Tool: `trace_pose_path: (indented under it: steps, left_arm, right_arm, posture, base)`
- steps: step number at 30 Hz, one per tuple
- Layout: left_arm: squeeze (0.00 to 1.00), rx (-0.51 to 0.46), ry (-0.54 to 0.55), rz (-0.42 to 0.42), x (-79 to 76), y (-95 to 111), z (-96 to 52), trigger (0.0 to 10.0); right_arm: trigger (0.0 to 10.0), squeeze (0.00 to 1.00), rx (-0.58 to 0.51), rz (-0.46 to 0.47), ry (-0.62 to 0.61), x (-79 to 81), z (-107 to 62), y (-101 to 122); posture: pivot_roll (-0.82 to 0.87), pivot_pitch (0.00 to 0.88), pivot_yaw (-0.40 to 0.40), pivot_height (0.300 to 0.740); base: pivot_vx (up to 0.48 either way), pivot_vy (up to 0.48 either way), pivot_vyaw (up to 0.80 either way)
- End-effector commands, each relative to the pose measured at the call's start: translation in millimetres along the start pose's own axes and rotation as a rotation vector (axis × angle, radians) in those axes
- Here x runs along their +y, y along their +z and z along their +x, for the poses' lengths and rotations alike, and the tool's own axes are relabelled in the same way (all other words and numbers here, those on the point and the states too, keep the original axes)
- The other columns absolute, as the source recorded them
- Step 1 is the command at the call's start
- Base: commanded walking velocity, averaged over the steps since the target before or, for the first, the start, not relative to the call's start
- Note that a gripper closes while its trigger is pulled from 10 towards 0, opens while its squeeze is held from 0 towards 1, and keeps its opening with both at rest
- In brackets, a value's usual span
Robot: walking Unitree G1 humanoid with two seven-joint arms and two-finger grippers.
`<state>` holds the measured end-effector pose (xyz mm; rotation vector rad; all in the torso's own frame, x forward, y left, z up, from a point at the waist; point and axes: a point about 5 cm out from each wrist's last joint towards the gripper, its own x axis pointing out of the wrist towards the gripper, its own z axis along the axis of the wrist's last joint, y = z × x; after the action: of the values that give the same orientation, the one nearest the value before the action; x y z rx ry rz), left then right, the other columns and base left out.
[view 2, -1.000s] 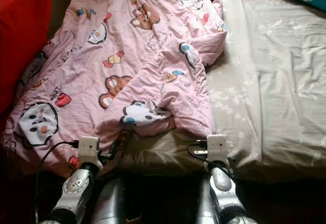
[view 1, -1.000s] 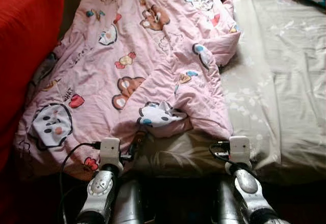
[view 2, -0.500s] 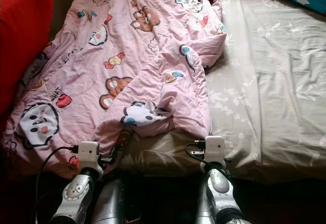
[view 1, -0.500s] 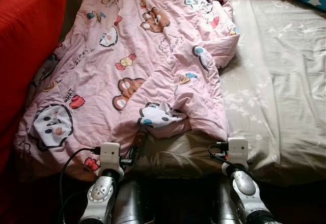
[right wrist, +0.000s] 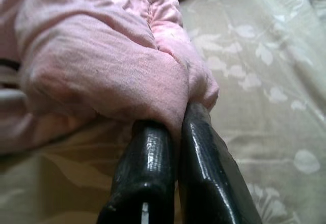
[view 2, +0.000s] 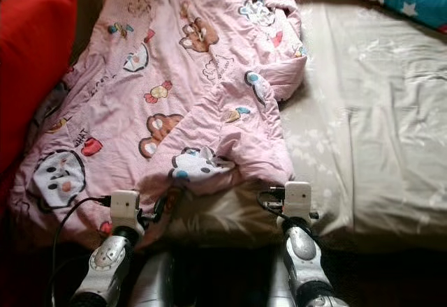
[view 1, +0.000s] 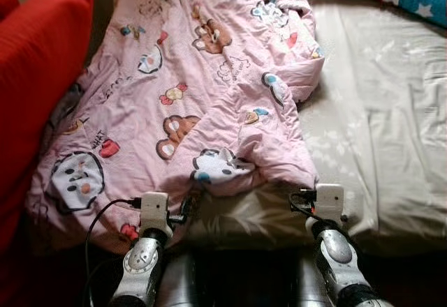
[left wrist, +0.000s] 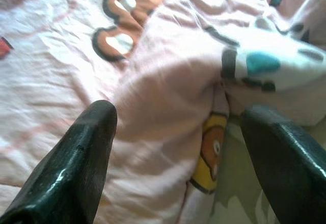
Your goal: Clean up the room
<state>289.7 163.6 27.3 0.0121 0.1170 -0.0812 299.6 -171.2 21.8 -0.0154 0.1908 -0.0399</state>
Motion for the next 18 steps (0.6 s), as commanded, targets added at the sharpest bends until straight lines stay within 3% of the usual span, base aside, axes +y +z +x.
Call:
trace_pose_path:
  steps: [1,10,12,18]
  left_arm:
    - [0.00,0.028,0.015,0.006,5.4,-6,-4.7,10.0]
    - [0.00,0.143,0.074,0.032,25.3,-28,-18.4,10.0]
    - [0.00,0.218,0.105,0.047,35.7,-42,-29.7,10.0]
    - [0.00,0.357,0.141,0.059,46.1,-66,-50.3,10.0]
  right_arm:
    - [10.0,0.00,0.014,0.006,0.011,4.3,-2.7,-5]
    - [10.0,0.00,0.010,0.008,0.010,4.5,-2.3,-4]
    - [10.0,0.00,0.015,0.004,0.006,3.9,-2.0,-4]
    - [10.0,0.00,0.024,0.010,-0.002,3.6,-2.5,-6]
  posture:
    - [-0.06,0.205,0.112,0.698]
    - [-0.06,0.210,0.114,0.740]
    - [-0.06,0.211,0.114,0.740]
    - [-0.05,0.212,0.111,0.740]
  base:
    - [0.000,0.000,0.00]
    - [0.000,0.000,0.00]
    - [0.000,0.000,0.00]
    - [0.000,0.000,0.00]
